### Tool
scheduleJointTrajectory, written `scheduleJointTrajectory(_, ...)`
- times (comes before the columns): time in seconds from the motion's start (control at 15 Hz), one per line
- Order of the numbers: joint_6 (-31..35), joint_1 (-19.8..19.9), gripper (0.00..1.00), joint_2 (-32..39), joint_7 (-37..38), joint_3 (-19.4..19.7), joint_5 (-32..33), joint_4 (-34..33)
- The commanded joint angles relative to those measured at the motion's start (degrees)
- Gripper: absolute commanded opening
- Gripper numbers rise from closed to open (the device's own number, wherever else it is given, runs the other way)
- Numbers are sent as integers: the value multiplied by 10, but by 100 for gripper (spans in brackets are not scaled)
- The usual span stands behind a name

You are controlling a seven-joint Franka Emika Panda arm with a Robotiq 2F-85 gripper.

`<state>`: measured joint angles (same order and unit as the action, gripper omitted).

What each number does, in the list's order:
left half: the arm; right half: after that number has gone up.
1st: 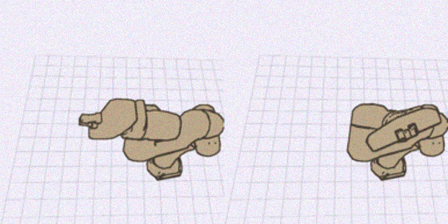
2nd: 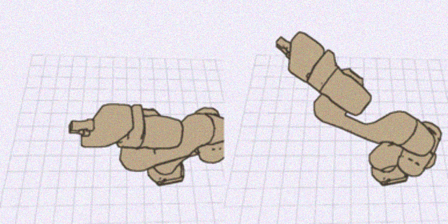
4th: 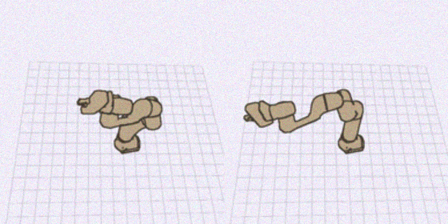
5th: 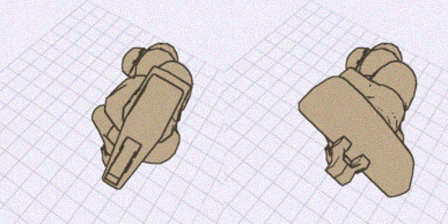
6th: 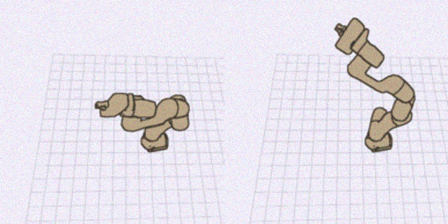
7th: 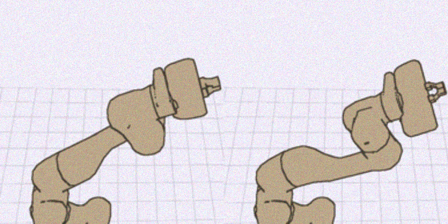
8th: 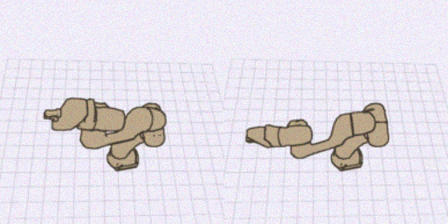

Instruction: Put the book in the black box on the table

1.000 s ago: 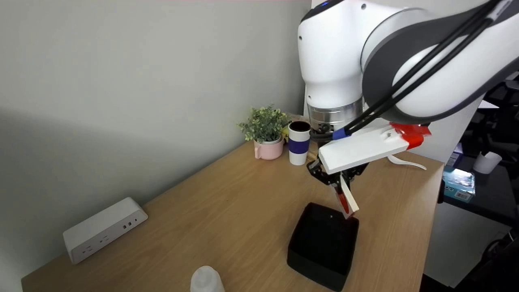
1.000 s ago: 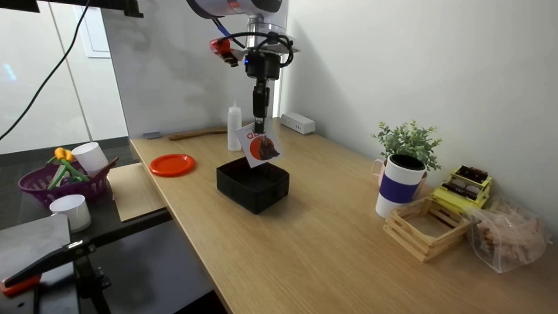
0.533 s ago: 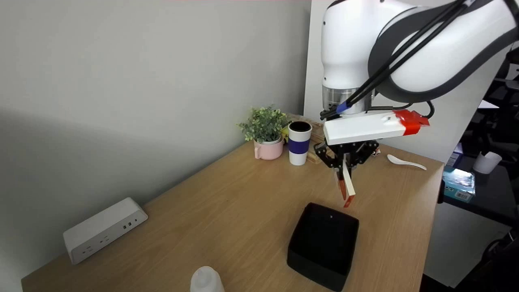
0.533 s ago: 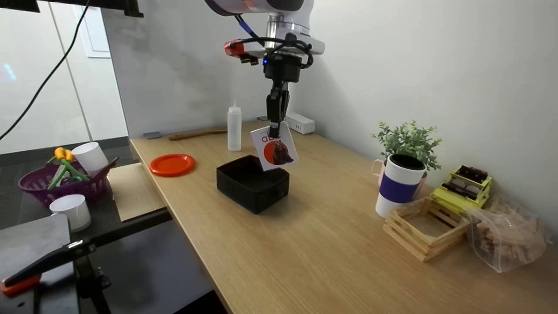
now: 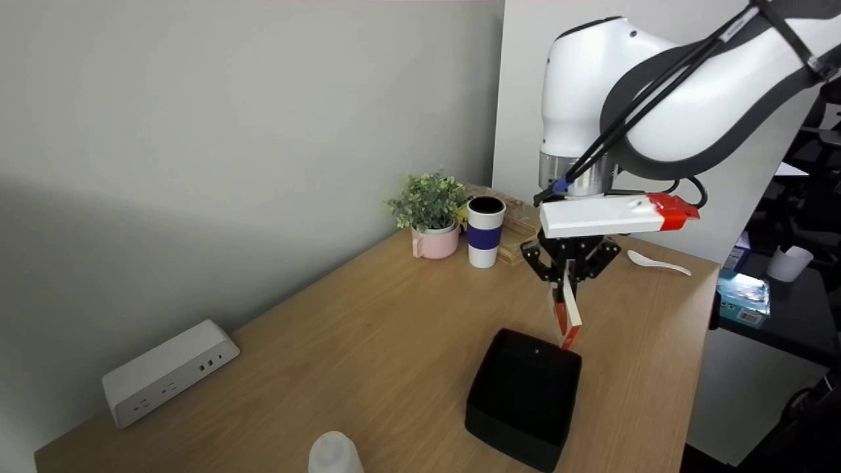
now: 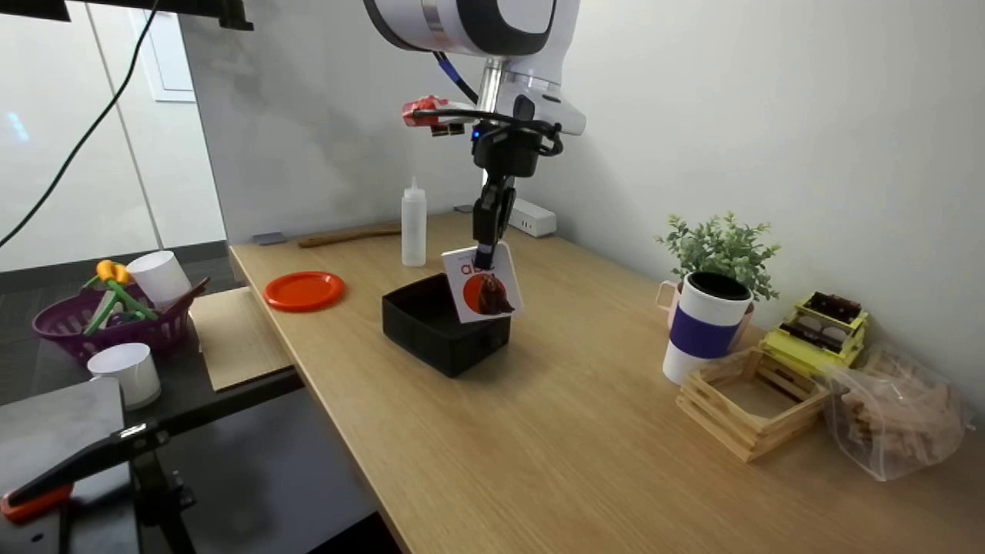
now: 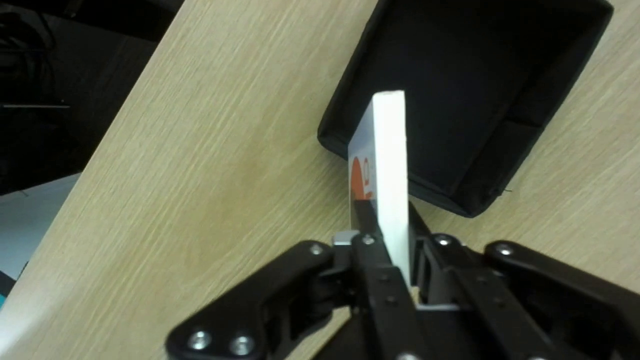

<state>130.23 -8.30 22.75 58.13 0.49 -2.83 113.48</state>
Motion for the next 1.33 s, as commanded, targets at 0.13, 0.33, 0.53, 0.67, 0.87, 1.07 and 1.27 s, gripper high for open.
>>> scheduleJointTrajectory(0.13,-91,-21,4,-34,-49,5,96,22)
scheduleJointTrajectory(0.33,-159,-32,4,-45,-73,-2,154,15)
scheduleJointTrajectory(0.53,-196,-40,4,-44,-120,-12,201,2)
scheduleJointTrajectory(0.67,-184,-44,4,-39,-158,-20,223,-2)
scheduleJointTrajectory(0.87,-152,-44,4,-31,-227,-31,237,-6)
scheduleJointTrajectory(1.07,-113,-37,4,-25,-314,-38,229,-6)
scheduleJointTrajectory(1.27,-83,-30,4,-17,-388,-36,214,-7)
